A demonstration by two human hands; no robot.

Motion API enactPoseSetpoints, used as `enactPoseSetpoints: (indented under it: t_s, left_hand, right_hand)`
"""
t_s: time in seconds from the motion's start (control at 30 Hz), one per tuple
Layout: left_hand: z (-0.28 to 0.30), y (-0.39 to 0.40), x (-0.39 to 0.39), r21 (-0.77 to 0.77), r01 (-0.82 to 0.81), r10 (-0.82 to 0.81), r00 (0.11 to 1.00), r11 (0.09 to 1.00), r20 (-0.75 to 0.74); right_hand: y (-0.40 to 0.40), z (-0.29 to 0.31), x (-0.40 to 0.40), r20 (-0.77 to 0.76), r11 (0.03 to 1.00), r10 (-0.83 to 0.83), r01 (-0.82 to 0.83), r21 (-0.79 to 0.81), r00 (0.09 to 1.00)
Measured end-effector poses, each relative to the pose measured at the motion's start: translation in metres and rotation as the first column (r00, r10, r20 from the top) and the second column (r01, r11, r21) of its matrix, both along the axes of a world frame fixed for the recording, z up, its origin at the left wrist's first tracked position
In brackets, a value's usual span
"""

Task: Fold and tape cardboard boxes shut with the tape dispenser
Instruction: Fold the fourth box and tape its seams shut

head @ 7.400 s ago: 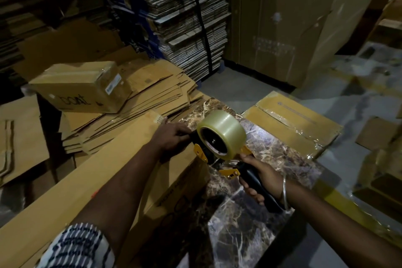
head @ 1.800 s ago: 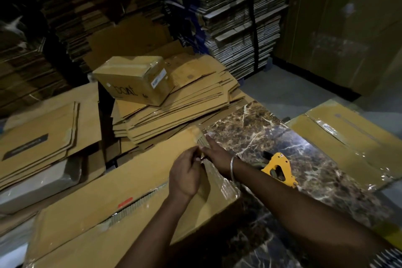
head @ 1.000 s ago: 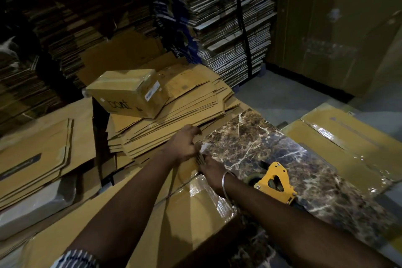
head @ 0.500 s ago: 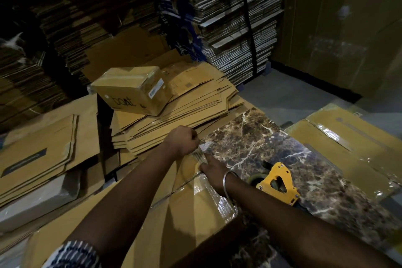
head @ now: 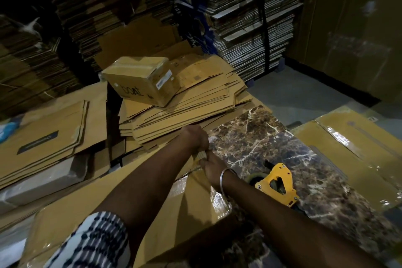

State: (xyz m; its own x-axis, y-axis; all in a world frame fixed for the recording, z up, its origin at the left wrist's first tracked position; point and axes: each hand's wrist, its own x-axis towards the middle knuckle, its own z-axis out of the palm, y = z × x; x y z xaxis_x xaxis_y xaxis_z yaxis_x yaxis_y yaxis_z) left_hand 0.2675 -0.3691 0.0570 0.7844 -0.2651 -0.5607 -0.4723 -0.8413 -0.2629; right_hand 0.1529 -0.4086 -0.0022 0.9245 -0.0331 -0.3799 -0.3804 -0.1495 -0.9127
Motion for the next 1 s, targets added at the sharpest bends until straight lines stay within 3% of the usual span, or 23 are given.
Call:
enactPoseSetpoints:
  t_s: [0.07,0.13,0.2,0.23,0.3,0.37,0.4,0.43,0.5,0.57,0.8,1.0]
  left_hand:
    - [-0.001,0.003,0.000,-0.099,-0.127,0.115,0.986,0.987,-0.122]
    - [-0.002,0.011,0.002,-0.352,-0.375,0.288,0.917,0.858,-0.275]
    - [0.002,0.020,0.003,-0.622,-0.474,0.346,0.880,0.624,-0.324]
    - [0.003,0.025,0.003,-0.714,-0.565,0.384,0.819,0.413,-0.427]
    - [0.007,0.032,-0.010,-0.794,-0.602,0.337,0.767,0.083,-0.546]
    - [0.009,0.037,-0.033,-0.812,-0.576,0.330,0.750,-0.100,-0.573]
    - [0.008,0.040,-0.046,-0.850,-0.518,0.369,0.776,-0.091,-0.512]
    - [0.004,0.045,-0.060,-0.898,-0.441,0.414,0.817,0.000,-0.401]
    - [-0.002,0.058,-0.091,-0.918,-0.247,0.421,0.901,0.309,-0.101]
    - [-0.009,0.075,-0.119,-0.874,-0.151,0.365,0.930,0.463,0.033]
    - [-0.032,0.120,-0.171,-0.656,-0.132,0.306,0.939,0.743,0.158]
    - [-0.031,0.181,-0.198,-0.609,-0.196,0.341,0.931,0.768,0.131]
  right_hand:
    - [0.002,-0.014,0.008,-0.007,1.000,-0.008,0.009,0.025,1.000]
    - [0.003,-0.027,0.013,-0.014,0.999,0.001,0.000,0.045,1.000]
    - [0.003,-0.032,0.013,-0.029,0.997,0.011,-0.008,0.076,1.000]
    - [0.002,-0.036,0.014,-0.031,0.996,0.012,-0.010,0.092,0.999]
    - [0.001,-0.035,0.012,-0.018,0.991,0.012,-0.009,0.137,1.000]
    - [0.001,-0.030,0.010,0.010,0.980,-0.013,0.011,0.199,1.000]
    - [0.000,-0.024,0.007,0.024,0.974,-0.027,0.021,0.224,0.999]
    - [-0.003,-0.022,0.005,0.035,0.970,-0.035,0.025,0.242,0.999]
    - [-0.007,-0.019,0.001,0.074,0.970,-0.005,-0.013,0.244,0.997]
    - [-0.011,-0.018,-0.003,0.108,0.979,0.059,-0.079,0.186,0.992]
    - [-0.019,-0.012,-0.007,0.146,0.976,0.191,-0.173,-0.129,0.971]
    - [-0.014,0.003,-0.010,0.087,0.850,0.216,-0.143,-0.507,0.973]
